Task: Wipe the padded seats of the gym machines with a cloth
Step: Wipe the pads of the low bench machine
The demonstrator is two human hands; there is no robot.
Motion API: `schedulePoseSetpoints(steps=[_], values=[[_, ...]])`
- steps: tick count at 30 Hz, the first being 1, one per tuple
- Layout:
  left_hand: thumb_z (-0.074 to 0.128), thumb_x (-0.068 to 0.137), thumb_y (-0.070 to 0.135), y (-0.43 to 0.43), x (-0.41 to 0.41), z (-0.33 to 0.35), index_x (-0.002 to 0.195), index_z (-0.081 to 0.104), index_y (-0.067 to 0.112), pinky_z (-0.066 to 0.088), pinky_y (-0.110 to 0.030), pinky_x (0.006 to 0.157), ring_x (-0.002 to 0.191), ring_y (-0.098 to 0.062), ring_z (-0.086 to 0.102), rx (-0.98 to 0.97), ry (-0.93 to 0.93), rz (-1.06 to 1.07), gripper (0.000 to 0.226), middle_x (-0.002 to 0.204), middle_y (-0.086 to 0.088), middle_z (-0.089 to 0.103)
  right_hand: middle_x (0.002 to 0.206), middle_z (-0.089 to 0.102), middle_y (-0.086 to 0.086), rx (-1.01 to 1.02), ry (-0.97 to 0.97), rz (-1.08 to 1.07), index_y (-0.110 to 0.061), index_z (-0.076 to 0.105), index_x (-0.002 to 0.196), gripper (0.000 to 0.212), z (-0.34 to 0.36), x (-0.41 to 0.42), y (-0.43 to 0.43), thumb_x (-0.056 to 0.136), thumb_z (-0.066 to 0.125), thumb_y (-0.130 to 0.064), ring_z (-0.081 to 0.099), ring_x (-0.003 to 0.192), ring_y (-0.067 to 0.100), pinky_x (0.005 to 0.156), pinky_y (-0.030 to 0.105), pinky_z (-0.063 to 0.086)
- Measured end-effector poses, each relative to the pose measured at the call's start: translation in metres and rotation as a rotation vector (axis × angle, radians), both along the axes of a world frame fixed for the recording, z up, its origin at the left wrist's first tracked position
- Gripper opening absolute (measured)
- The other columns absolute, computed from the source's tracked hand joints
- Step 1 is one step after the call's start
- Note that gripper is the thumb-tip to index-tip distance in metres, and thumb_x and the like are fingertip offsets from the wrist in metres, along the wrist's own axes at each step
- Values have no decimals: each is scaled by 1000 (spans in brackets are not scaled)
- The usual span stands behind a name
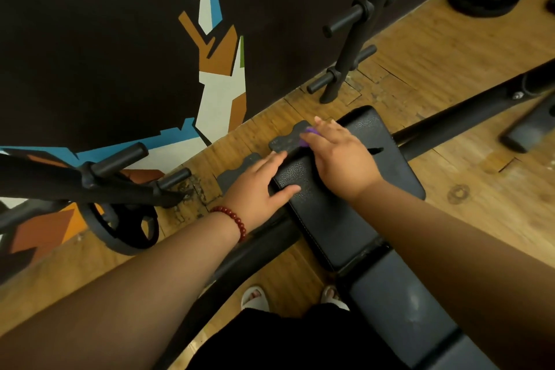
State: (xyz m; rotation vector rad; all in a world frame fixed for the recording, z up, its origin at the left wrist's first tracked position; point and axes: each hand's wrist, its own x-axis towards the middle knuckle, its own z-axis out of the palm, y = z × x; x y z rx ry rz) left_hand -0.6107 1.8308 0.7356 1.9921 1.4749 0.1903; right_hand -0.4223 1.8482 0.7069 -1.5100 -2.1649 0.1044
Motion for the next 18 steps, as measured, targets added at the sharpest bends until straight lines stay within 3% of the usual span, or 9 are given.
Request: schedulePoseSetpoints(steps=[4, 7, 12, 14, 18], values=[[61, 91, 42, -4, 0, 2, 152, 24, 28, 26, -27, 110, 144, -14, 24, -30, -22, 19, 73, 159, 2, 23, 127, 62, 18, -14, 87, 144, -2, 65, 120, 39, -9, -15, -37, 93, 40, -14, 55, 124, 35, 107, 49, 36], [63, 90, 40, -4, -1, 6, 151, 24, 31, 21, -20, 103, 145, -12, 22, -49, -18, 21, 73, 161, 4, 16, 132, 58, 19, -10, 29, 251, -3, 63, 124, 39, -9, 0, -30, 93, 42, -14, 53, 126, 36, 106, 51, 38], [64, 90, 40, -2, -3, 13, 151, 24, 34, 21, -20, 100, 145, -13, 21, -102, 0, 2, 73, 161, 6, 12, 129, 59, 23, -29, 31, 78, -2, 64, 122, 39, -1, -17, -15, 85, 50, -5, 53, 123, 42, 102, 61, 41], [64, 90, 38, -5, -2, 13, 151, 23, 33, 22, -20, 100, 145, -13, 20, -127, -16, 20, 73, 161, 5, 12, 132, 58, 20, -13, 60, 152, -1, 60, 127, 42, -10, -28, -35, 85, 54, -2, 51, 126, 39, 108, 55, 34], [65, 90, 37, -8, 0, 14, 152, 19, 37, 24, -22, 103, 145, -14, 22, -148, -25, 68, 77, 162, 8, 7, 137, 55, 17, 37, 0, 312, -3, 61, 127, 39, -14, -7, -40, 92, 45, -11, 51, 128, 34, 107, 46, 38]])
